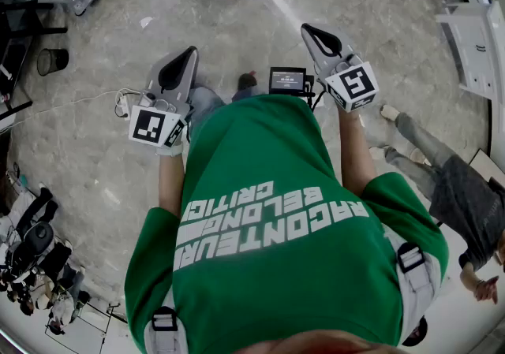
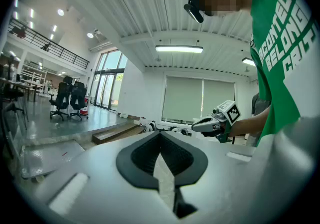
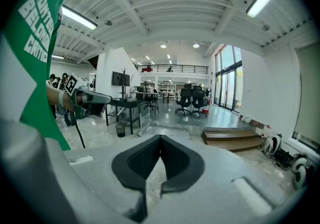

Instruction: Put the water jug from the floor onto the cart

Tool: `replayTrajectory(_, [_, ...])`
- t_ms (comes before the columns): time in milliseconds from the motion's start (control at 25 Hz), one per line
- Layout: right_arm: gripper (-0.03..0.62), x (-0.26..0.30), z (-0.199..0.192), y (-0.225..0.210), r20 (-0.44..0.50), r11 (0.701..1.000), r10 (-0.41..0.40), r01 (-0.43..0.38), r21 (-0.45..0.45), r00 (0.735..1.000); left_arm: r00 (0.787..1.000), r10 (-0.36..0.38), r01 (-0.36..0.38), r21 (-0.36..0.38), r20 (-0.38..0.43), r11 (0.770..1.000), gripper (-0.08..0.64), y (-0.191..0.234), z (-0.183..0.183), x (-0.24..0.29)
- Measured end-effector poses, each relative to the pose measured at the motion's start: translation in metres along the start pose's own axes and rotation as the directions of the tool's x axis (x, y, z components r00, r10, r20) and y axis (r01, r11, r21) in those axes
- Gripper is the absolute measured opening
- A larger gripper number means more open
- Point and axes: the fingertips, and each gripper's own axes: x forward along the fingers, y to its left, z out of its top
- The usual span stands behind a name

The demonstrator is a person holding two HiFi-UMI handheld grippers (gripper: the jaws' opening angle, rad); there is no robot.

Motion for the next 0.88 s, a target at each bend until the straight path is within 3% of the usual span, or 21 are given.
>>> replayTrajectory(880, [-0.008, 0.017, 0.01, 0.009, 0.033, 0.994, 0.107, -0.106, -0.017, 0.994, 0.993, 0.114, -0.113, -0.033, 0.023, 0.993, 0.015, -0.002, -0.005, -0.015])
